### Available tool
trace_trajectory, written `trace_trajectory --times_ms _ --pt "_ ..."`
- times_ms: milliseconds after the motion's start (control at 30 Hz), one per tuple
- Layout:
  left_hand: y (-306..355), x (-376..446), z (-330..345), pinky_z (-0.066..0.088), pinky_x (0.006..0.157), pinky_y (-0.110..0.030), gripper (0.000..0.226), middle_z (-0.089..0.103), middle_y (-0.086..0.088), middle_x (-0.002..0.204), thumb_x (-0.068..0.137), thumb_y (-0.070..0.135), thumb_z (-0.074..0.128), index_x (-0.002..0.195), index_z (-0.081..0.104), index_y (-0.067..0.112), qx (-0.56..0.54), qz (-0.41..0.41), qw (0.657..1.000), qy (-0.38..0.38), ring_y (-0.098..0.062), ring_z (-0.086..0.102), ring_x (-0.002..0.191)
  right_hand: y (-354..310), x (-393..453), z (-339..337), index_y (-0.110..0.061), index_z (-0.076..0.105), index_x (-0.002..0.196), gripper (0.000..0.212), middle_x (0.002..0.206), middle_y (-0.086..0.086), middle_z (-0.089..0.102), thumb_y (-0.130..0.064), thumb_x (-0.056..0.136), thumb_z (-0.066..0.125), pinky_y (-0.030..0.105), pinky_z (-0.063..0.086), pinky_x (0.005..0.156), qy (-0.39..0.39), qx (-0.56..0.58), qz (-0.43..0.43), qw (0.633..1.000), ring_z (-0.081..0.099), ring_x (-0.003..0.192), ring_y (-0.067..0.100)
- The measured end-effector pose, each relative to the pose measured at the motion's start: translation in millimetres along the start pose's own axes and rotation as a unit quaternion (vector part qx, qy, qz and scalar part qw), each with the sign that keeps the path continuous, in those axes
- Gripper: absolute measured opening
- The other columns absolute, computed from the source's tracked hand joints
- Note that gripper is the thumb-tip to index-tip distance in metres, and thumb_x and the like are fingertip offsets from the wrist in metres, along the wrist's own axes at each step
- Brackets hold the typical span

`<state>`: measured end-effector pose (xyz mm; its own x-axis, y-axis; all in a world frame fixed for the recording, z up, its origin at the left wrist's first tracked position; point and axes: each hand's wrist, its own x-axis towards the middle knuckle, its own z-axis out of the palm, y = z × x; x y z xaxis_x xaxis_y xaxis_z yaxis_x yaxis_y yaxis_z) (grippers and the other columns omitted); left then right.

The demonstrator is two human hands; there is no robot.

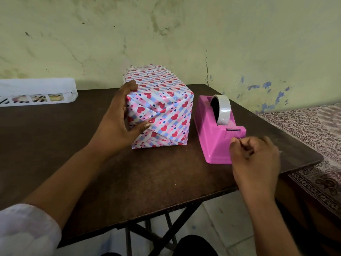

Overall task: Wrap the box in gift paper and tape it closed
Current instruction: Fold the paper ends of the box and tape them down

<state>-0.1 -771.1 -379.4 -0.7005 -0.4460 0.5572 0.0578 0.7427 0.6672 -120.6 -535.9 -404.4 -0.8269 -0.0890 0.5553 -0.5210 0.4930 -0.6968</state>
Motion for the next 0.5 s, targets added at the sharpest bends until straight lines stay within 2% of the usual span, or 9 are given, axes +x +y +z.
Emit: trace_trajectory --times_ms 100,200,333,367,467,500 --pt "1 1 -1 0.033 0.111 -0.032 0.09 0.022 0.018 0.149 0.067 0.042 0.068 0.142 0.018 0.036 -0.002 -0.001 1.0 -0.011 -0.002 0.025 0.138 -9 -2 -16 -0.018 0.061 0.075 0.014 0.086 0.003 0.047 -0.026 0.085 0.058 0.041 0.032 0.079 0.002 -0.15 -0.036 0.988 0.046 0.095 0.033" --pt "-3 1 -4 0.034 0.109 -0.029 0.086 0.021 0.019 0.149 0.076 0.029 0.073 0.14 0.016 0.041 0.005 0.001 1.0 -0.02 -0.003 0.025 0.138 -14 1 -21 -0.013 0.063 0.071 0.018 0.081 0.007 0.048 -0.025 0.085 0.058 0.041 0.03 0.075 -0.012 -0.188 -0.019 0.982 0.049 0.09 0.036" --pt "-7 1 -7 0.032 0.106 -0.018 0.085 0.021 0.031 0.138 0.079 0.02 0.073 0.141 0.017 0.039 0.007 0.019 0.999 -0.025 0.008 0.024 0.133 6 0 -23 -0.02 0.063 0.062 0.022 0.075 0.013 0.06 -0.027 0.083 0.062 0.04 0.042 0.079 -0.154 -0.197 0.091 0.964 0.058 0.087 0.036" --pt "-7 1 -7 0.031 0.106 -0.017 0.085 0.02 0.034 0.136 0.079 0.02 0.073 0.14 0.017 0.039 0.007 0.022 0.999 -0.024 0.01 0.024 0.131 13 -4 -28 -0.021 0.062 0.06 0.024 0.072 0.014 0.063 -0.027 0.083 0.064 0.04 0.047 0.076 -0.164 -0.184 0.099 0.964 0.06 0.081 0.036" --pt "-8 2 -7 0.032 0.11 -0.024 0.083 0.022 0.029 0.138 0.079 0.02 0.073 0.138 0.018 0.039 0.001 0.03 0.999 -0.022 0.006 0.025 0.133 17 -12 -40 -0.018 0.059 0.06 0.025 0.061 0.005 0.061 -0.02 0.083 0.068 0.034 0.045 0.063 -0.115 -0.145 0.001 0.983 0.058 0.064 0.028" --pt "-8 2 -7 0.033 0.11 -0.027 0.083 0.022 0.026 0.139 0.079 0.02 0.073 0.139 0.018 0.038 -0.005 0.03 0.999 -0.024 0.003 0.026 0.135 9 -16 -40 -0.022 0.058 0.063 0.023 0.06 -0.004 0.058 -0.02 0.083 0.069 0.029 0.044 0.062 -0.101 -0.109 -0.049 0.988 0.057 0.061 0.016"
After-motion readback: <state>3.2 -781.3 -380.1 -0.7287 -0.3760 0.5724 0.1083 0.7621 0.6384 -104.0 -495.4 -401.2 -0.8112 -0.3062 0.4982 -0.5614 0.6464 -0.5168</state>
